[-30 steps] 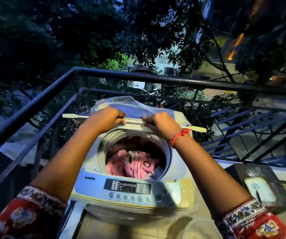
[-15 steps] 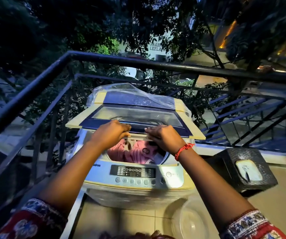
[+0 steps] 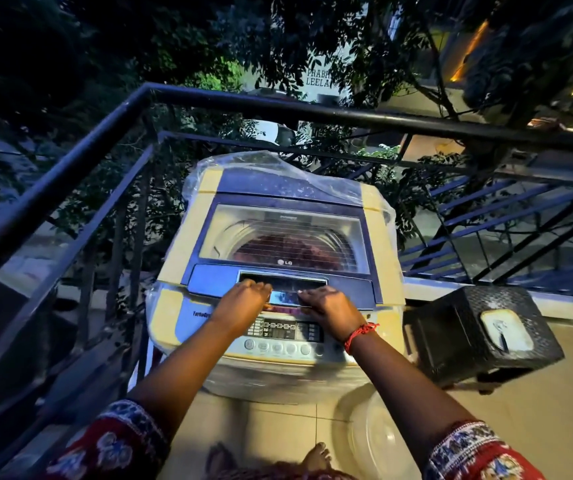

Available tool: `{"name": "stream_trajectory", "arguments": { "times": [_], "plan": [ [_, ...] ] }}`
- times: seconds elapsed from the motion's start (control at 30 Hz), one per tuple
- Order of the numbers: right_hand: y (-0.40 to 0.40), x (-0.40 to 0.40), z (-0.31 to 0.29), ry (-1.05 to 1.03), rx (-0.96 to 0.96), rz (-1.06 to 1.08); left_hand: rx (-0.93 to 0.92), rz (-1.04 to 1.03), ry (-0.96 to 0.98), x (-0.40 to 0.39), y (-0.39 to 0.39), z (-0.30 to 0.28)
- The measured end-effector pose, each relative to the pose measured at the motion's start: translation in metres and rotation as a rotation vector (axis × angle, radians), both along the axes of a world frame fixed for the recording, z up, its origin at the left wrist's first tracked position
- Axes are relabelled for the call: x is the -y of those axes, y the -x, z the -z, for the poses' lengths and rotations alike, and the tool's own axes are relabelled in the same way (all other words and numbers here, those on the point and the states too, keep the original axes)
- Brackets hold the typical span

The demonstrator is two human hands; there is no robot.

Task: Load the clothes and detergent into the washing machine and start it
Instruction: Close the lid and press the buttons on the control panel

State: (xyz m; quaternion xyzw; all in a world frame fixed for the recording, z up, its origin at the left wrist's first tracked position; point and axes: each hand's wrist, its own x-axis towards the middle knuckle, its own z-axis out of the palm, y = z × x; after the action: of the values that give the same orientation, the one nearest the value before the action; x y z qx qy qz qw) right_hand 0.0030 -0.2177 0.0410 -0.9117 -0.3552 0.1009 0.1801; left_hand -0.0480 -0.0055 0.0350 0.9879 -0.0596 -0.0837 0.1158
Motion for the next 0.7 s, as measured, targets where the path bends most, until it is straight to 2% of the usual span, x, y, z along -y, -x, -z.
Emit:
{"name": "stream_trajectory", "arguments": {
  "times": [0.23, 0.43, 0.7],
  "plan": [
    [-0.004, -0.004, 0.016, 0.088, -0.083, 0.002, -0.219, -0.037, 0.006, -0.002, -0.012, 0.001],
    [-0.016, -0.006, 0.01, 0.109, -0.224, 0.036, -0.254, -0.15, 0.109, -0.002, -0.016, 0.003],
    [-0.04, -0.023, 0.007, 0.145, -0.304, 0.159, -0.32, -0.315, 0.218, -0.001, -0.033, 0.006]
  ]
}}
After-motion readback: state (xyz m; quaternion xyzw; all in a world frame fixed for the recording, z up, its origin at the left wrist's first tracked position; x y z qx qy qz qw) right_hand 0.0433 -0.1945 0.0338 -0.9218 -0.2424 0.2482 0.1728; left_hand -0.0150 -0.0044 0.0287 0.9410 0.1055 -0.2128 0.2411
